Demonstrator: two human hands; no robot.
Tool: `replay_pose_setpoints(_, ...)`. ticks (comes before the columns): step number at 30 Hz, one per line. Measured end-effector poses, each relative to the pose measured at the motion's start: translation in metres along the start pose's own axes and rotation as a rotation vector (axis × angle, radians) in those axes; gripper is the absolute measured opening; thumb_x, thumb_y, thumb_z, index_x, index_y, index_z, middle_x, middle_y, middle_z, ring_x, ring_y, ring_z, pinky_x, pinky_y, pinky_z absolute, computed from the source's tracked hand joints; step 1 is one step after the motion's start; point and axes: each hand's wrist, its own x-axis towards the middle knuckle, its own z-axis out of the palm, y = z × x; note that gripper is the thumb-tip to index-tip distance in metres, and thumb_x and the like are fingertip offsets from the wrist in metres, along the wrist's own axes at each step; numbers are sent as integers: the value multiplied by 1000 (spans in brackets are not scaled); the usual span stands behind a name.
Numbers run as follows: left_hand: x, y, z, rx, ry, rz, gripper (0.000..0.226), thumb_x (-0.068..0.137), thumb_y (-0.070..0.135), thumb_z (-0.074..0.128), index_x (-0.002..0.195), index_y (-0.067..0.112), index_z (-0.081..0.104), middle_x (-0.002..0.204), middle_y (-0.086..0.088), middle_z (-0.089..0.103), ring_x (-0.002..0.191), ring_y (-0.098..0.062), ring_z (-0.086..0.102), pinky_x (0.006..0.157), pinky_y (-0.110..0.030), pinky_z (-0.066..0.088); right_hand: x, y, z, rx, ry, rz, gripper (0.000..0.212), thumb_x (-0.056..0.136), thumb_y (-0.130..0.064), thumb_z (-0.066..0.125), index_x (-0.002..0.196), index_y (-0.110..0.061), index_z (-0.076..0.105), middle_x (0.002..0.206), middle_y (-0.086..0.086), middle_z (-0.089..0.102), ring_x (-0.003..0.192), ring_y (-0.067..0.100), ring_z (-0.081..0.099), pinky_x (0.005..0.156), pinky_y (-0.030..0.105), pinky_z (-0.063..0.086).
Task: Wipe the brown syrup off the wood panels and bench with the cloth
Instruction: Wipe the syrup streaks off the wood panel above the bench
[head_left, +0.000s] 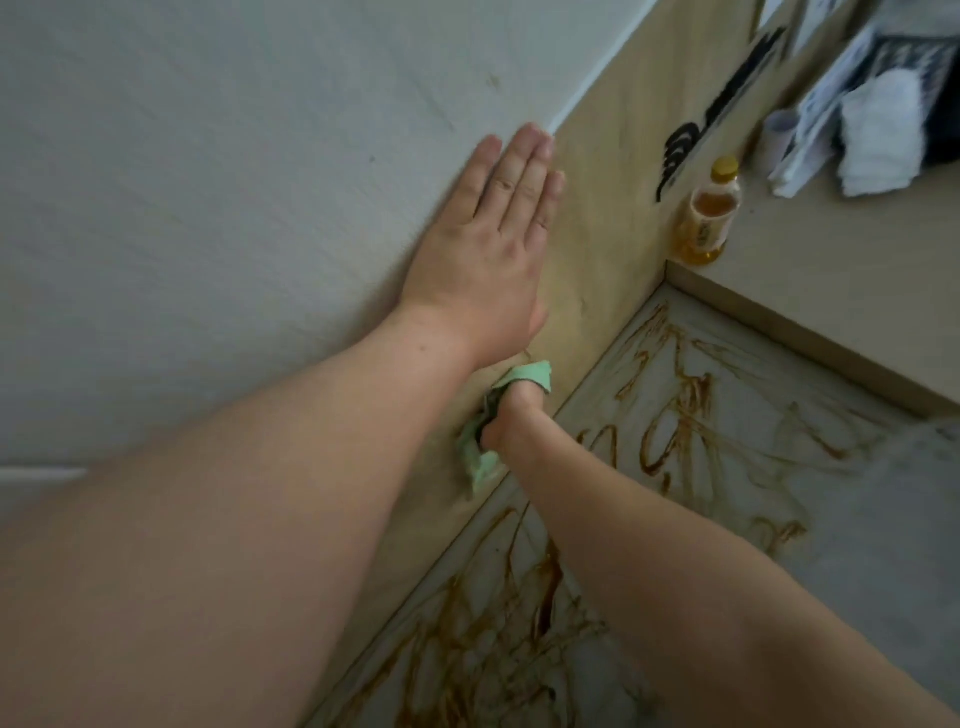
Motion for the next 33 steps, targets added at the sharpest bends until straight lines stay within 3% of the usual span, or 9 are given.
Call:
replay_pose_setpoints(3,-33,8,3,-479,32,23,58,96,38,45,144,6,48,172,-17,-1,159,-32,-4,129,-47,2,-28,8,-16,-102,-182,61,67,85,-65,50,111,-10,79,112,12,77,108,31,70,95,49,53)
replay_pose_setpoints(5,-68,11,10,-755,94,-5,39,93,28,48,124,9,62,166,-17,25,154,-34,20,126,-49,21,-52,14,-27,-88,-341,-4,45,99,-48,50,106,-10,73,100,9,76,92,30,74,79,44,60)
replay_pose_setpoints(7,-114,9,19,-913,123,-56,33,91,22,44,109,8,68,138,-12,53,131,-30,45,112,-48,40,-77,21,-36,-128,-409,-72,37,103,-37,45,113,-11,70,104,10,74,93,27,75,74,39,62)
replay_pose_setpoints(9,-167,3,29,-967,110,-104,30,91,16,40,100,11,68,117,-5,58,113,-23,49,100,-42,46,-110,32,-44,-227,-444,-56,43,97,-40,49,124,-14,72,122,14,72,115,34,67,89,49,57)
replay_pose_setpoints(12,-242,-5,37,-1103,-7,-259,28,94,11,39,100,16,66,106,2,59,102,-18,52,93,-39,49,-161,50,-61,-441,-462,-29,48,95,-45,48,118,-11,73,119,17,71,111,36,62,88,50,55)
replay_pose_setpoints(17,-334,-1,46,-1323,-234,-428,26,100,20,44,112,22,67,116,6,65,100,-15,61,89,-39,54,-234,97,-80,-610,-510,67,52,96,-51,49,118,-10,72,126,19,68,121,38,60,113,54,38)
replay_pose_setpoints(20,-386,2,39,-1412,-205,-525,25,100,21,49,115,21,68,114,3,67,99,-15,62,88,-37,54,-278,134,-80,-681,-568,105,56,97,-51,49,132,-11,66,141,18,61,134,38,53,119,56,32)
replay_pose_setpoints(27,-475,4,8,-1558,-101,-893,11,89,25,65,96,33,63,90,13,66,85,-14,64,76,-31,53,-357,195,-71,-960,-710,102,48,97,-41,54,126,-5,70,127,21,68,115,37,64,118,57,36)
replay_pose_setpoints(33,-513,25,-45,-1759,60,-1412,6,93,27,62,93,25,68,90,6,70,86,-16,66,71,-25,49,-382,222,-72,-1142,-923,254,65,96,-36,60,151,-5,49,133,19,60,117,34,58,120,53,32)
